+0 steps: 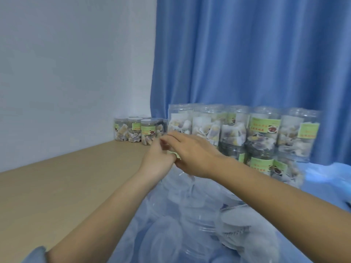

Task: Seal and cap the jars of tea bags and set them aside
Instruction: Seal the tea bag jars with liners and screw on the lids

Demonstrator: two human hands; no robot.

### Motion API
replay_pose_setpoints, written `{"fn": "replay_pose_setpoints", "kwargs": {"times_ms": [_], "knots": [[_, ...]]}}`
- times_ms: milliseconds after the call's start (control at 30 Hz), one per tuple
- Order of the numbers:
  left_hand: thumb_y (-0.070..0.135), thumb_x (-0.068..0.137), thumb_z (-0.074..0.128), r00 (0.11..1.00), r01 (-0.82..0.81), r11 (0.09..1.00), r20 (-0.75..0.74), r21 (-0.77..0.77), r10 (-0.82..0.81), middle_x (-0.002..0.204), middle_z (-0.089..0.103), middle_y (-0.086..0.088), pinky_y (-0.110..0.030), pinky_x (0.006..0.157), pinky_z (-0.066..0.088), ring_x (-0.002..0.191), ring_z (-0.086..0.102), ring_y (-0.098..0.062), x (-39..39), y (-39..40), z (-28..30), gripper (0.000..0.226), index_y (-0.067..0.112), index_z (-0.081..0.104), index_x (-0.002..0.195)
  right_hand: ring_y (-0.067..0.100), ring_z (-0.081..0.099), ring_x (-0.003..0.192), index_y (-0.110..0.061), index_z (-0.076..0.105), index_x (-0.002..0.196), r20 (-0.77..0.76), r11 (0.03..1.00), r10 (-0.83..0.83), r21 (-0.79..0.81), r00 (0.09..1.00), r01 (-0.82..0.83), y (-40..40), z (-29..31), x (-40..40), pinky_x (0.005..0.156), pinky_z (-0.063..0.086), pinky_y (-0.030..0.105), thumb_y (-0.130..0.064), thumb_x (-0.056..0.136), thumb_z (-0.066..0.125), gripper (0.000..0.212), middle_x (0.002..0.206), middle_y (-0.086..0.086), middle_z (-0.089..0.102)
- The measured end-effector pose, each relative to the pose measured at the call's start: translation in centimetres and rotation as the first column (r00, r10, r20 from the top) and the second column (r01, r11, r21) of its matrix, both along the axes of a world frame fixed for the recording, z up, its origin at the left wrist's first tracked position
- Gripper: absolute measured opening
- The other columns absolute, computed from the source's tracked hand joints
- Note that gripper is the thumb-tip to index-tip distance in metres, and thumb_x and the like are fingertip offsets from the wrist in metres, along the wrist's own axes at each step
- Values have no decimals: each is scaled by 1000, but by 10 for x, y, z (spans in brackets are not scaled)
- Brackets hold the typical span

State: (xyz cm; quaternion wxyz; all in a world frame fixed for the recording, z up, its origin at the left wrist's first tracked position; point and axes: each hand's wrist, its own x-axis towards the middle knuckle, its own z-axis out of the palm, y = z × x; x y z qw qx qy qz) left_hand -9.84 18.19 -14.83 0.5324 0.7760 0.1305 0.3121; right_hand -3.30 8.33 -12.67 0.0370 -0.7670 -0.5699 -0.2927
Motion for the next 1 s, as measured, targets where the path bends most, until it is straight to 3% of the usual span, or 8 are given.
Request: {"fn": "replay_pose_setpoints", "kwargs": {"times_ms": [233, 300, 533, 667, 767, 833, 933, 1000], "knots": [[-2, 91, 42, 976, 205, 908, 144, -366, -162, 95, 64, -8, -37, 74, 54, 77, 60, -21, 34, -128, -11, 25, 4, 51, 114, 22, 50, 119, -27, 37, 140, -171, 982, -157, 82, 973, 173, -128, -2, 22, 82, 42, 31, -19, 88, 55, 56, 140, -3, 42], [1, 91, 46, 971, 229, 884, 157, -409, -179, 99, 64, -12, -42, 80, 53, 82, 61, -23, 47, -155, -16, 24, 4, 52, 114, 22, 52, 119, -28, 37, 140, -221, 972, -183, 103, 958, 210, -157, -5, 32, 87, 46, 34, -19, 89, 54, 54, 141, -5, 42], [7, 79, 68, 977, 212, 928, 104, -307, -189, 115, 58, -8, -42, 93, 49, 93, 59, -22, 86, -161, -1, 42, 15, 45, 114, 8, 55, 95, -24, 44, 135, -348, 923, -143, 292, 926, 252, -186, -11, 74, 84, 47, 31, -33, 92, 57, 46, 126, -2, 56], [16, 73, 76, 992, 117, 977, 65, -179, -107, 122, 50, -5, -40, 98, 45, 111, 54, -22, 107, -124, 14, 71, 10, 38, 133, 10, 54, 86, -23, 35, 140, -475, 893, -65, 365, 878, 264, -149, -9, 97, 77, 41, 26, -33, 92, 55, 53, 121, 4, 59], [26, 71, 78, 999, 8, 998, 41, -69, -5, 148, 31, -8, -41, 108, 34, 133, 36, -26, 127, -87, 21, 96, 13, 20, 146, 16, 59, 100, -24, 20, 148, -652, 855, 37, 413, 757, 314, -110, -4, 115, 80, 45, 24, -35, 91, 57, 69, 125, 2, 55], [30, 72, 78, 998, 15, 996, 70, -93, -8, 156, 15, -7, -43, 112, 26, 141, 23, -25, 143, -65, 21, 107, 21, 5, 150, 12, 45, 123, -28, 5, 151, -810, 817, 183, 441, 556, 373, -83, -3, 126, 88, 39, 16, -40, 86, 62, 87, 137, -5, 43], [36, 77, 74, 993, 64, 978, 109, -198, -43, 158, 6, -5, -45, 114, 22, 144, 17, -22, 164, -41, 18, 107, 29, -4, 150, 21, 17, 144, -30, -16, 148, -900, 776, 342, 433, 270, 459, -46, -3, 145, 112, 26, 36, -40, 80, 70, 110, 159, -2, 7], [38, 78, 72, 993, 64, 975, 107, -211, -42, 159, 6, -4, -43, 114, 23, 144, 18, -22, 176, -30, 14, 104, 29, -4, 150, 21, 11, 146, -30, -19, 147, -902, 760, 346, 430, 257, 488, -30, -4, 160, 116, 21, 41, -39, 77, 73, 116, 160, -2, -1]]}}
